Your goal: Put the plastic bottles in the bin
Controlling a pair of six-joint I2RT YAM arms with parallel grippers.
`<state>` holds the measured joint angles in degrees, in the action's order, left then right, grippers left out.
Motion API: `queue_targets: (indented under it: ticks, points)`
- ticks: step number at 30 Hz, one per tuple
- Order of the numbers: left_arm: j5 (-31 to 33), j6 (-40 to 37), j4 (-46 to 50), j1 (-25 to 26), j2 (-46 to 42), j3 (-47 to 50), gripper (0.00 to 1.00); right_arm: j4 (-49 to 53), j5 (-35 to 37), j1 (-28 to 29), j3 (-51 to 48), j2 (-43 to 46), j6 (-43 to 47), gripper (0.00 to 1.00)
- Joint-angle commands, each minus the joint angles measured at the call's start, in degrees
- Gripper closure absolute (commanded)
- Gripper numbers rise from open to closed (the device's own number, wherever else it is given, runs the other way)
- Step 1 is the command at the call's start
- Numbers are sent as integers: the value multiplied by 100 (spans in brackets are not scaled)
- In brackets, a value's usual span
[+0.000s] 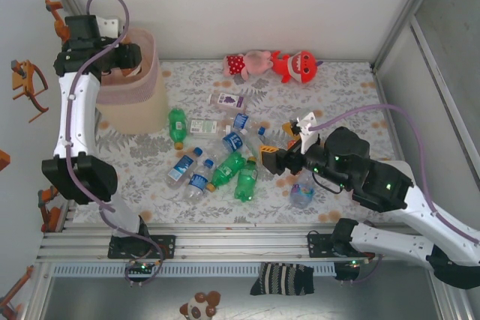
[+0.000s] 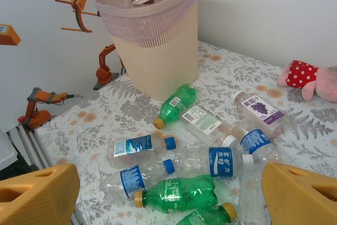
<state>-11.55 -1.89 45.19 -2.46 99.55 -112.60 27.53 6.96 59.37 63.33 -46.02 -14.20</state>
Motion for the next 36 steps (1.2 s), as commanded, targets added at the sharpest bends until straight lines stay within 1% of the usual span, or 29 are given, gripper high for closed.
queue_targets:
  ticks: [1,5,13,19,22,24,27,28,33,36]
  points:
    - [-525,-96,502,-53,324,-197,54,34,35,-22,-18,-8,-84,12]
    - [-851,-225,831,-53,650,-219,56,9,28,-30,-48,-11,-83,12]
    - [-844,-302,1457,-58,1140,-94,57,16,20,-16,-108,-3,-97,12]
    - [-858,-299,1738,-46,1216,180,57,38,6,-25,-159,-43,-108,12]
    - [-774,-299,1798,-53,1249,227,55,25,6,-25,-183,-13,-135,12]
    - [-679,-300,1828,-53,1260,175,50,46,64,-27,-186,17,-135,12]
    - [-675,-262,1854,-54,1221,60,39,187,364,-26,-153,26,-206,12]
    - [-673,-244,1853,-55,1207,27,37,269,517,-23,-125,20,-251,12]
    - [-711,-188,1855,-52,1044,-134,34,562,1250,-22,-105,59,-418,11]
    - [-668,-172,1858,-56,884,-183,33,731,1660,-25,-59,95,-612,15]
